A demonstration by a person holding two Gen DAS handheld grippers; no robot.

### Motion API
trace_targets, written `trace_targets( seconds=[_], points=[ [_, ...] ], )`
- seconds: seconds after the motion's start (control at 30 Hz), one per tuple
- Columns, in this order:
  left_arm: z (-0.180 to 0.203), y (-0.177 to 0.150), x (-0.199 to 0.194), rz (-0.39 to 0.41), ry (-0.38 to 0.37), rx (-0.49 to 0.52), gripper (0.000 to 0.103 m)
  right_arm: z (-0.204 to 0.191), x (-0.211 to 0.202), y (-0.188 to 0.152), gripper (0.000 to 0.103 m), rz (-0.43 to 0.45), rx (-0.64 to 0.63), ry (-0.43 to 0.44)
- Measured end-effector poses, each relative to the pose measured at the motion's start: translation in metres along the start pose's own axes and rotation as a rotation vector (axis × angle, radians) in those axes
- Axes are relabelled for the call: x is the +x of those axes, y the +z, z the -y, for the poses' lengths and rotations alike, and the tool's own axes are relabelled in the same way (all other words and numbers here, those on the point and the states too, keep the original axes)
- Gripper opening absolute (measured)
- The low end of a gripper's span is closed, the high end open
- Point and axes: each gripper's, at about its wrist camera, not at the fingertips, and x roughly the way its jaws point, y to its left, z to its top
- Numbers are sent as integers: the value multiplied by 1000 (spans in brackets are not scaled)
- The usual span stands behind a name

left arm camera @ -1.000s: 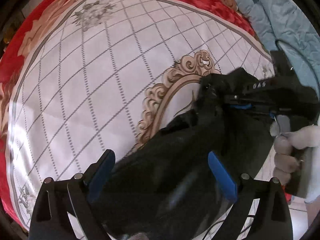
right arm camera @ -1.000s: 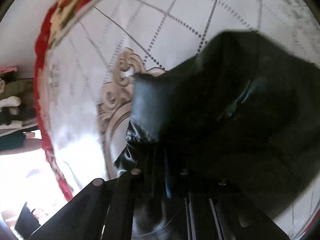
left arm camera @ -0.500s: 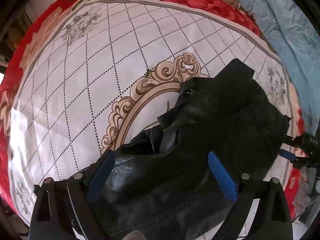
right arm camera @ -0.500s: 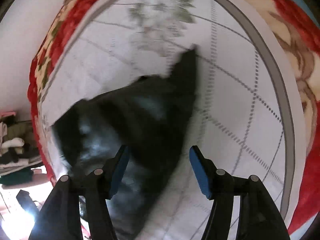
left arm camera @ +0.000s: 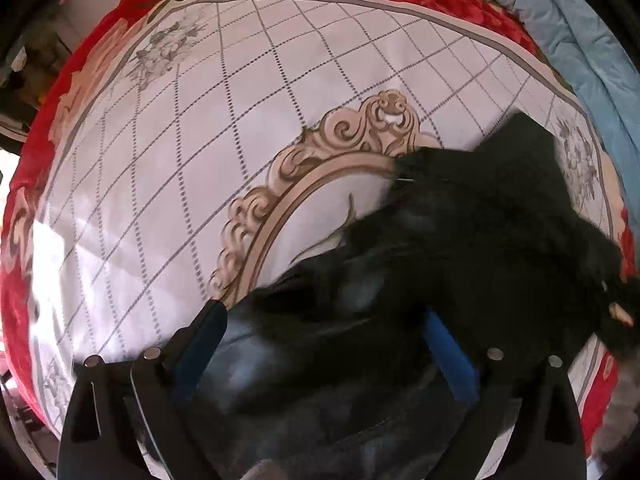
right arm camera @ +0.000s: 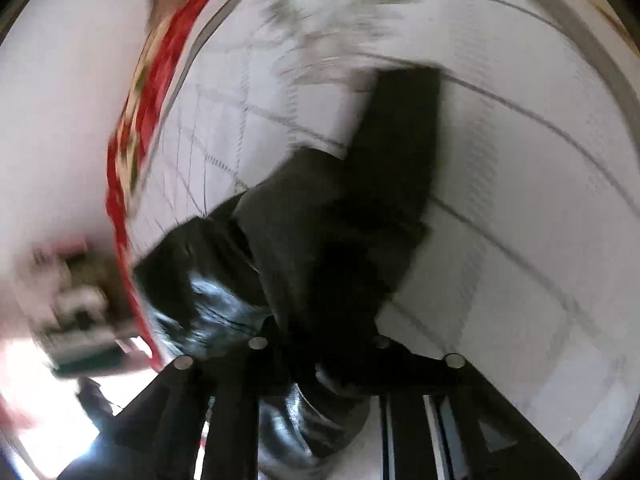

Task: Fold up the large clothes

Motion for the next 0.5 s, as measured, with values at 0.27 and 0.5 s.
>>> trace_targets(
  seconds=[0.27,0.5],
  points=[
    [6,-45,-19,-46,-24,63,103,95,-64,-111,42,-137,316,-219],
    [7,-19,-8,-11,-26,49,103,-11,-108,-123,42,50,-32,-365]
  ],
)
